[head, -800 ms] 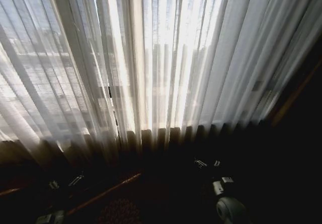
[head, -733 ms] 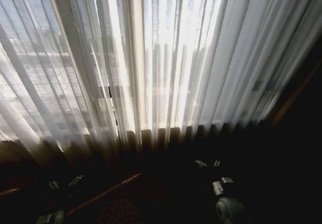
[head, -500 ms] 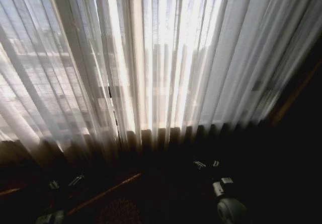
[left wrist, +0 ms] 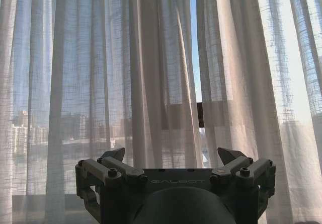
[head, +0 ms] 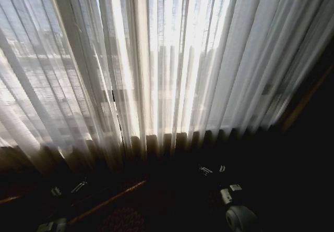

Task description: Open the curtains by pulling them apart, changing their state from closed to fully open.

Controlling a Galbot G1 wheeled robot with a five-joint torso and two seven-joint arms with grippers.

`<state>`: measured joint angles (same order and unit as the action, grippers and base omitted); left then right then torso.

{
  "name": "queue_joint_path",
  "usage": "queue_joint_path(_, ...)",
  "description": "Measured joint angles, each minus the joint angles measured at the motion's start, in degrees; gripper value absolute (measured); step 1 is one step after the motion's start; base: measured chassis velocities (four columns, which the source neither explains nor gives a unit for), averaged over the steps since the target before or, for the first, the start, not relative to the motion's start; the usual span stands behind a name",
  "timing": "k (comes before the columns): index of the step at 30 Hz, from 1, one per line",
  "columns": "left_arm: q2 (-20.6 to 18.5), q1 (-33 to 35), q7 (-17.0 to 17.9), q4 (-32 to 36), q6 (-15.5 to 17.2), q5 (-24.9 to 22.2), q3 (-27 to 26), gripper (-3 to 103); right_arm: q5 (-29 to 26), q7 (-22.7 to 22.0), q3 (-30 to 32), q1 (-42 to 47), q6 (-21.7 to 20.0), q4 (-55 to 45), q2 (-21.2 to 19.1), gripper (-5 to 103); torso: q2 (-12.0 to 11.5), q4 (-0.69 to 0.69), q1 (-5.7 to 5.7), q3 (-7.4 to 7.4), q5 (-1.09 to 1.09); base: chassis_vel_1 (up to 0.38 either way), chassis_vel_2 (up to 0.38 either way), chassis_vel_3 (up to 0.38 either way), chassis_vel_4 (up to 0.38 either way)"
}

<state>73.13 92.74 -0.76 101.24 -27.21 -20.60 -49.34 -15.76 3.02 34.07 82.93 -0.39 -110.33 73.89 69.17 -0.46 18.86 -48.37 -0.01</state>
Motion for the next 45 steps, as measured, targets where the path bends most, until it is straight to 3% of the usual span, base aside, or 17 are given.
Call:
queue_joint_path(19,0.00,0.00,0.00,0.00,0.00,0.00,0.00,100,0.72,1.87,-0.74,0.09,0.24,-0.04,0.31,100,-0.01,0.01,0.02,0.00,-0.02,-0.273,0.344,0.286,-0.353)
queue_joint_path(30,-0.01,-0.02,0.00,0.00,0.00,0.00,0.00,100,-2.80,0.67,-1.80,-1.47,4.12,2.00,-0.17,100,-0.02,0.01,0.05,-0.02,0.00,-0.243,0.365,0.250,-0.377)
queue_joint_path(45,0.00,0.04,0.00,0.00,0.00,0.00,0.00,100,0.02,6.35,-1.90,-3.72,6.04,6.15,-0.57,100,0.06,-0.01,-0.10,0.03,0.00,-0.033,0.026,0.037,-0.029)
